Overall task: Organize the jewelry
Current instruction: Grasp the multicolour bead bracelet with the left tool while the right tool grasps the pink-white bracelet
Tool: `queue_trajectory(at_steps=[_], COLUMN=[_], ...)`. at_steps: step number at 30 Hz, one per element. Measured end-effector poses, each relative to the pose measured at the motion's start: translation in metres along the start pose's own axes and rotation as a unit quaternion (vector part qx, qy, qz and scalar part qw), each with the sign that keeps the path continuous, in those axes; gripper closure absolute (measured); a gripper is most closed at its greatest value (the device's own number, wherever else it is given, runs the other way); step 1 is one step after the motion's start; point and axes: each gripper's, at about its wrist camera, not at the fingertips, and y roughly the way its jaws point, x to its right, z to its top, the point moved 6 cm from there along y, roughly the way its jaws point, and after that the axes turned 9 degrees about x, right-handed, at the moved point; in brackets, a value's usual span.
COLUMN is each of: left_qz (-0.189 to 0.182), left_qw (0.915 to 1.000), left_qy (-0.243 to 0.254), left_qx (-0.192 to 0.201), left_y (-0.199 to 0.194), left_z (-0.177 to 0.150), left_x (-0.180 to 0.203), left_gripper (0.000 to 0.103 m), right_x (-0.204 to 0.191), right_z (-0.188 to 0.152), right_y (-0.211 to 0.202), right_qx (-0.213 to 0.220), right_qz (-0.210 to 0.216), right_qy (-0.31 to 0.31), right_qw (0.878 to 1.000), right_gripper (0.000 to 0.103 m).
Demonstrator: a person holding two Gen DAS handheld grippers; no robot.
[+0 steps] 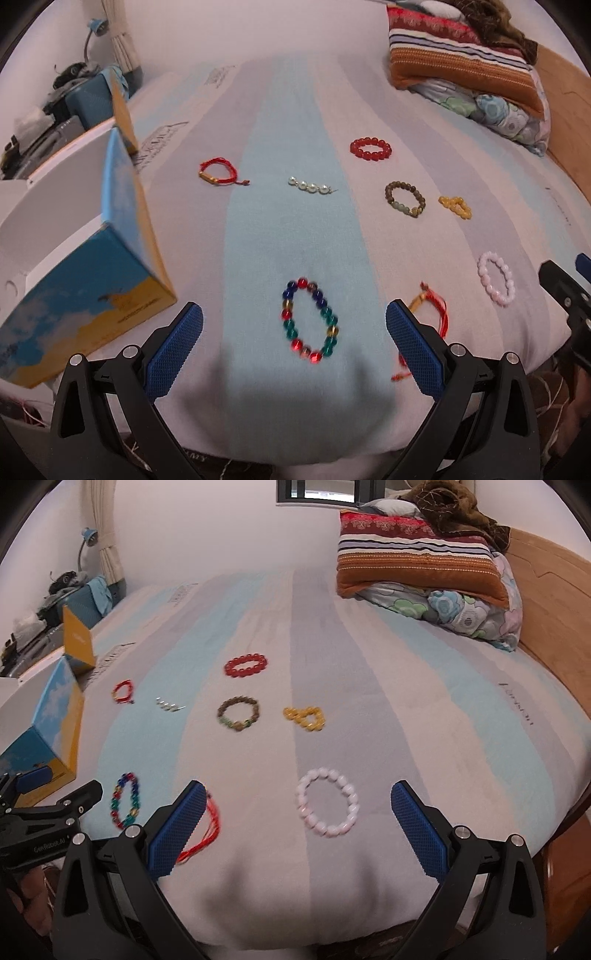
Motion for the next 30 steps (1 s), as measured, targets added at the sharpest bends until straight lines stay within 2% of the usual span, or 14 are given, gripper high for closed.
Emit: queue_trajectory(at_steps=[6,10,14,20,25,30], left_qz=[0.024,0.018,0.009,0.005,0.001,-0.004], left_qw=[0.9989,0.9982,0.9979,0.9964,0.997,0.9974], left_qy=[0.019,-0.006,-0.009,-0.024,-0.019,-0.02], left_qx=[-0.036,-0.058,-0.064,-0.081,-0.074,-0.069], left_y=[0.039,0.061,0.073,0.091,0.095,0.093], left_z=[0.005,-0.012,-0.017,-0.024,-0.025,-0.027], left_x=[0.011,0.006,0.004,-0.003,-0.004,-0.004], left_gripper=[0.006,0.006,0.006,0.006,0.006,0.007], right_x=[0.009,0.016,0.024,0.026,0.028,0.03], right_z=[0.013,-0.001,-0.019,-0.039,-0.049,-0.059], right_y=[0.03,0.059,0.084,0.105,0.116,0.125], right_qx=[-0.028,-0.072,-0.109,-0.14,-0.157,-0.173], right_qz=[-0.008,-0.011,-0.015,-0.015,-0.016,-0.006], right_qy=[-0.01,-0.004,0.007,0.003,0.004,0.012], right_qw=[1.0,0.997,0.994,0.99,0.987,0.985], right_gripper=[0.007,0.007,0.007,0.007,0.007,0.016])
